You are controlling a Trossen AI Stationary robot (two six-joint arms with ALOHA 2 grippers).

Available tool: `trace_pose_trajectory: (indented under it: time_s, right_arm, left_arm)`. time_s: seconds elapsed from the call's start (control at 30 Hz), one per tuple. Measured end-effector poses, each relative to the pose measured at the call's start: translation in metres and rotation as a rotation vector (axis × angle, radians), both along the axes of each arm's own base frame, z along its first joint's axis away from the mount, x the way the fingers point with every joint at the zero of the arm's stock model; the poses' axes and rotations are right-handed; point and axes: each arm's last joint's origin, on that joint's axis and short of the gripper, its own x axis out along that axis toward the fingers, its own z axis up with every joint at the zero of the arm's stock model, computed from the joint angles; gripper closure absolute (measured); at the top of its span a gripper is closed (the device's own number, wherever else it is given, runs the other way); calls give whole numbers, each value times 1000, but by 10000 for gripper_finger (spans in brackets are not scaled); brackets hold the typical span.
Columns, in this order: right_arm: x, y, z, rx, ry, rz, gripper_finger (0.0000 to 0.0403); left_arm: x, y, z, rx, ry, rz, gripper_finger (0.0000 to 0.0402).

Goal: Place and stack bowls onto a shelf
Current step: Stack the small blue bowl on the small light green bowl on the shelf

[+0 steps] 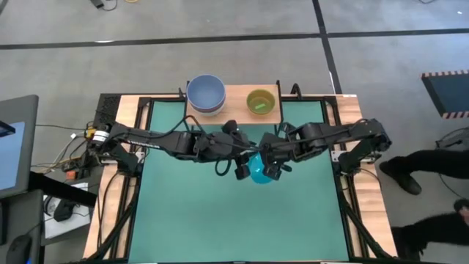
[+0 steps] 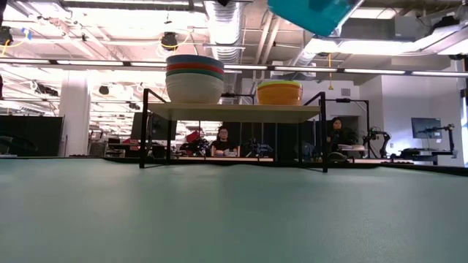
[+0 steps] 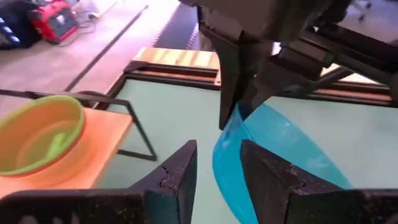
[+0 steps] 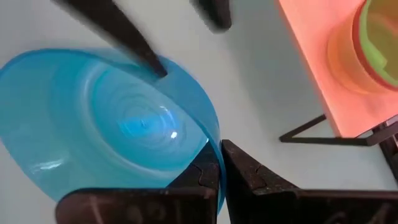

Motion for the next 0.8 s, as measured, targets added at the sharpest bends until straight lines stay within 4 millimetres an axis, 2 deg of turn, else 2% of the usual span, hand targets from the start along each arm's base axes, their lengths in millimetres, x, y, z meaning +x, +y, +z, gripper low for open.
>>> trace_pose_trajectory:
  time_s: [0.23, 0.47, 0.6, 0.8]
  right_arm:
    - [1, -18, 3, -29, 23, -13, 374]
    - [1, -40, 3, -56, 50, -57, 375]
    - [1, -54, 2, -64, 72, -78, 373]
    - [0, -67, 2, -77, 93, -75, 372]
  left_arm:
    - [-3, 4, 3, 25, 0, 39, 288]
    - [-5, 26, 21, -26, -68, 55, 288]
    - [-3, 42, 27, -49, -91, -20, 288]
    - [3, 68, 12, 7, -2, 33, 288]
